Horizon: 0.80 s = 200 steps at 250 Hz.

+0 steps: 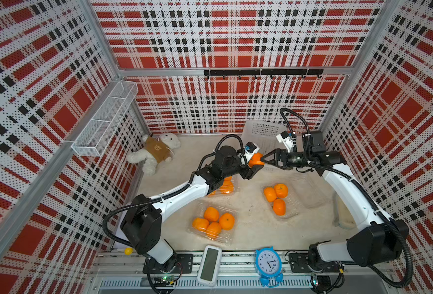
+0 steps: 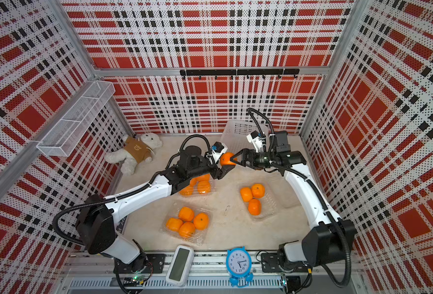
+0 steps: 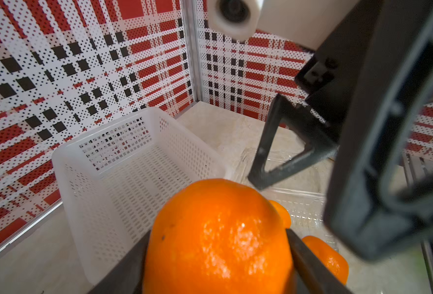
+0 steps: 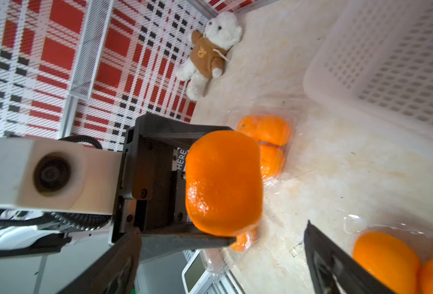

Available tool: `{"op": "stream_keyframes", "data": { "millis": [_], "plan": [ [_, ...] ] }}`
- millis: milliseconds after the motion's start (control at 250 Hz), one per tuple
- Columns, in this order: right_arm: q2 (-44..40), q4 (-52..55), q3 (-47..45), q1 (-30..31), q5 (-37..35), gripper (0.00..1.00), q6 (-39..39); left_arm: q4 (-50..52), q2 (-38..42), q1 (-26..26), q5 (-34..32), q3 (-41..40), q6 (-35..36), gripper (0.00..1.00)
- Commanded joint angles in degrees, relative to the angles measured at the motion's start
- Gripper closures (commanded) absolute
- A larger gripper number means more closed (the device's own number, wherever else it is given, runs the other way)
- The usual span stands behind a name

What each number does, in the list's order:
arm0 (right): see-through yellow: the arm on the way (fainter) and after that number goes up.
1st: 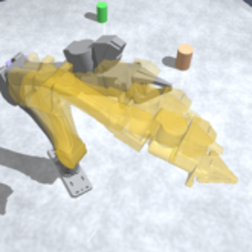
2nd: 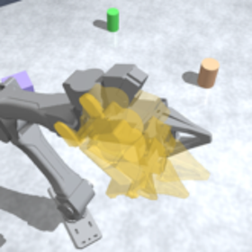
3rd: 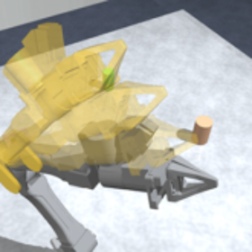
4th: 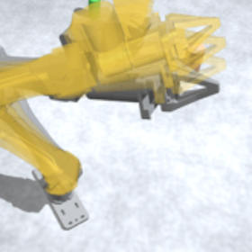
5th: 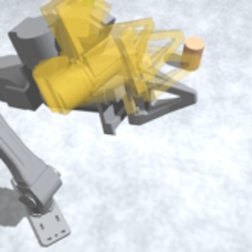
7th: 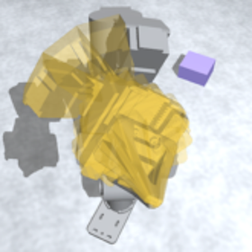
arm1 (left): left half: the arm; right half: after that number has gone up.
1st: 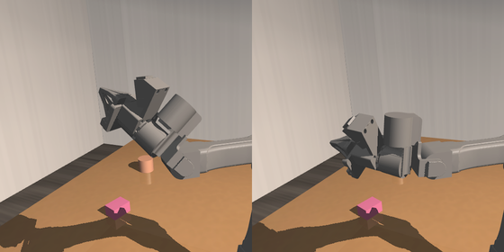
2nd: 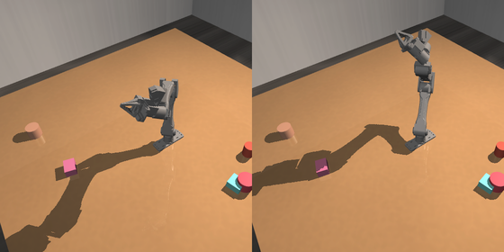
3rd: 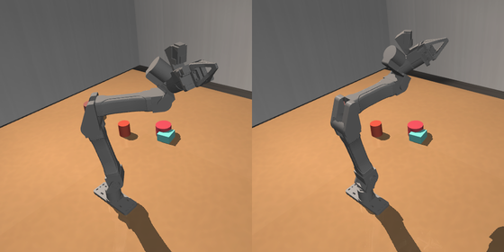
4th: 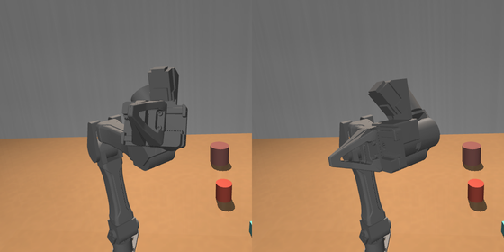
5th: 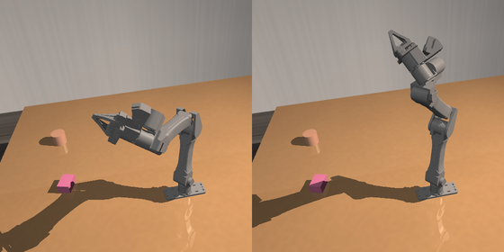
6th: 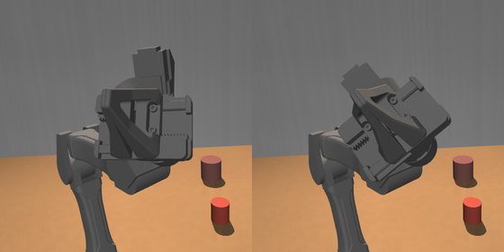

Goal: Take oranges out of containers
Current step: Pick up the orange from the packing box, then adjust the basket at the center of the board.

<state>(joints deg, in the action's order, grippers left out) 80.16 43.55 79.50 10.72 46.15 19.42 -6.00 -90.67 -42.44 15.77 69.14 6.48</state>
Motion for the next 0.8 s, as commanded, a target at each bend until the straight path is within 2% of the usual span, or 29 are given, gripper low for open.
{"op": "stream_keyframes", "data": {
  "millis": [0,152,308,452,568,672,796],
  "plan": [
    [2.04,3.92,3.92,-1.94,-13.39,0.0,-0.13,0.33,0.21,0.78,0.6,0.01,-0.68,0.67],
    [11.94,11.42,12.2,-2.9,-28.02,0.03,-1.76,5.35,0.62,1.7,-0.72,1.66,-0.24,0.68],
    [23.03,14.93,21.49,-3.31,-39.38,0.06,-3.16,8.46,1.52,1.77,-2.28,2.11,-0.08,0.69],
    [33.82,16.34,30.35,-5.42,-40.05,0.18,-4.17,12.13,1.88,1.82,-3.24,2.7,0.2,0.71],
    [40.93,19.46,38.66,-6.15,-43.22,0.27,-5.33,14.91,2.11,1.78,-3.57,2.93,0.46,0.71],
    [44.81,21.56,43.72,-6.15,-45.74,0.31,-6.83,16.67,2.57,1.82,-4.21,3.01,0.63,0.71],
    [47.07,21.66,45.31,-6.49,-46.24,0.39,-7.95,17.84,2.6,1.86,-4.35,3.41,1.17,0.72]
  ]
}}
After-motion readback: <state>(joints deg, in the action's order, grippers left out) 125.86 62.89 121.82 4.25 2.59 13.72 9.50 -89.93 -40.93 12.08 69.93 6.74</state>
